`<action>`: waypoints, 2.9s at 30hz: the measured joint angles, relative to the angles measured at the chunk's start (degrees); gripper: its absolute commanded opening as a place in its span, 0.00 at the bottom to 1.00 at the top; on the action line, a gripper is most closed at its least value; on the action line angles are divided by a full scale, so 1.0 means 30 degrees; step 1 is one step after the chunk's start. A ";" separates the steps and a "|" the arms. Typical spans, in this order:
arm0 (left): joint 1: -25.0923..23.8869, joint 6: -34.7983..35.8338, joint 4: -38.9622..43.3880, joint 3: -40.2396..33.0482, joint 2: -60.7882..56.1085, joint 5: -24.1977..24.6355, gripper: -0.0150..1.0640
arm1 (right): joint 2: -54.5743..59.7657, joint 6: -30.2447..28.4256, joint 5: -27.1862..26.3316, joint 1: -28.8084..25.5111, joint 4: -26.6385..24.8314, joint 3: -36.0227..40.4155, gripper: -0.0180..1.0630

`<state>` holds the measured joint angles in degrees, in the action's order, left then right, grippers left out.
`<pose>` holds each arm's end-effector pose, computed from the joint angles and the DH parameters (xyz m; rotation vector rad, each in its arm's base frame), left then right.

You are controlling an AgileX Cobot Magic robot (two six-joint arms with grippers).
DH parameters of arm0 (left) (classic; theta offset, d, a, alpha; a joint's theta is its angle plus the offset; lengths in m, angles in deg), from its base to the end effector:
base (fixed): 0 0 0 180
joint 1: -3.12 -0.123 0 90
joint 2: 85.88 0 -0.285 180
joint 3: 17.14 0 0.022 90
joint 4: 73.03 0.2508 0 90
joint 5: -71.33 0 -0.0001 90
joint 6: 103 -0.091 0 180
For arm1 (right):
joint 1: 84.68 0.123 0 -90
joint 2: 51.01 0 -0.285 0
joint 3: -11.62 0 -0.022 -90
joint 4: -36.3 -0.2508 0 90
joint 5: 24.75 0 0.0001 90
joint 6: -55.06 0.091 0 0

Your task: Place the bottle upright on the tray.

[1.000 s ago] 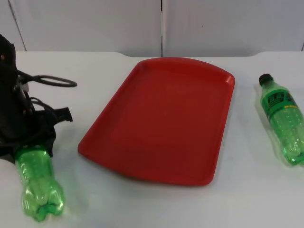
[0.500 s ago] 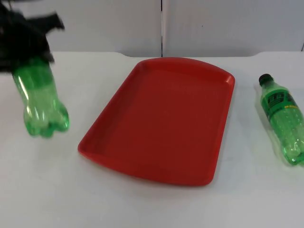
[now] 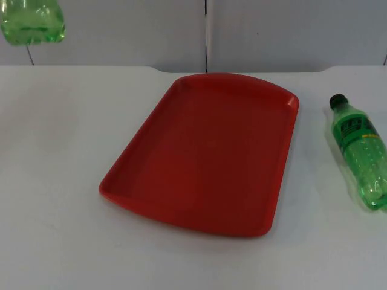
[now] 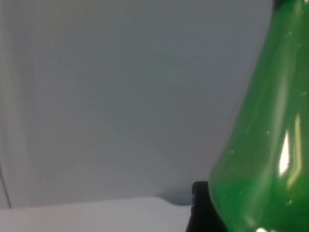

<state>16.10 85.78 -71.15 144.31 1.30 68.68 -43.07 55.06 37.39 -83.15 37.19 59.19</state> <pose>0.3137 -0.0724 0.3401 0.0968 1.8034 -0.2490 -0.0074 -0.0014 0.2802 -0.0263 2.0531 -0.0020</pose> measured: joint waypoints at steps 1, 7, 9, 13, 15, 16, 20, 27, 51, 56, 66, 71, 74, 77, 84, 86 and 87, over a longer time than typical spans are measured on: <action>0.0236 -0.0091 0.0301 0.0000 0.0000 -0.0456 0.01 | 0.0000 0.0000 0.0000 0.0000 0.0000 0.0000 0.99; 0.1111 -0.0213 0.1171 0.0000 0.0000 -0.3139 0.01 | 0.0000 0.0000 0.0000 0.0000 0.0000 0.0000 0.99; 0.1131 -0.0259 0.1867 0.0000 0.0000 -0.4664 0.01 | 0.0000 0.0000 0.0000 0.0000 0.0000 0.0000 0.99; 0.1131 -0.0295 0.2769 0.0000 0.0000 -0.6062 0.01 | 0.0000 0.0000 0.0000 0.0000 0.0000 0.0000 0.99; 0.1131 -0.0251 0.2987 0.0000 0.0232 -0.7133 0.01 | 0.0000 0.0000 0.0000 0.0000 0.0000 0.0000 0.99; 0.1131 0.0040 0.3019 0.0000 0.0424 -0.7758 0.01 | 0.0000 0.0000 0.0000 0.0000 0.0000 0.0000 0.99; 0.1131 0.0736 0.3150 0.0000 0.1244 -0.9395 0.01 | 0.0000 0.0000 0.0000 0.0000 0.0000 0.0000 0.99; 0.1131 0.0903 0.3367 0.0000 0.3670 -1.2330 0.01 | 0.0000 0.0000 0.0000 0.0000 0.0000 0.0000 0.99; 0.1131 0.0903 0.6619 0.1774 1.2891 -1.8807 0.01 | 0.0000 0.0000 0.0000 0.0000 0.0000 0.0000 0.99; 0.1142 0.0944 0.7253 0.3119 1.4504 -1.8884 0.01 | 0.0000 0.0000 0.0000 0.0000 0.0000 0.0000 0.99; 0.1142 0.2301 0.7367 0.5795 1.8029 -2.0656 0.01 | 0.0000 0.0000 0.0000 0.0000 0.0000 0.0000 0.99; 0.1142 0.2484 0.7406 0.6779 1.9487 -2.1382 0.01 | 0.0000 0.0000 0.0000 0.0000 0.0000 0.0000 0.99; 0.1142 0.2516 0.7482 0.6998 1.9953 -2.1462 0.01 | 0.0000 0.0000 0.0000 0.0000 0.0000 0.0000 0.99; 0.1142 0.2558 0.7778 0.7078 2.0649 -2.1796 0.01 | 0.0000 0.0000 0.0000 0.0000 0.0000 0.0000 0.99; 0.1142 0.2558 0.8134 0.7108 2.1334 -2.2011 0.01 | 0.0000 0.0000 0.0000 0.0000 0.0000 0.0000 0.99; 0.1142 0.2558 0.8298 0.7154 2.1416 -2.2188 0.01 | 0.0000 0.0000 0.0000 0.0000 0.0000 0.0000 0.99; 0.1142 0.2558 0.8372 0.7154 2.1446 -2.2223 0.01 | 0.0000 0.0000 0.0000 0.0000 0.0000 0.0000 0.99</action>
<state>19.52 93.45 -46.03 165.77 65.64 2.01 -43.07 55.06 37.39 -83.15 37.19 59.19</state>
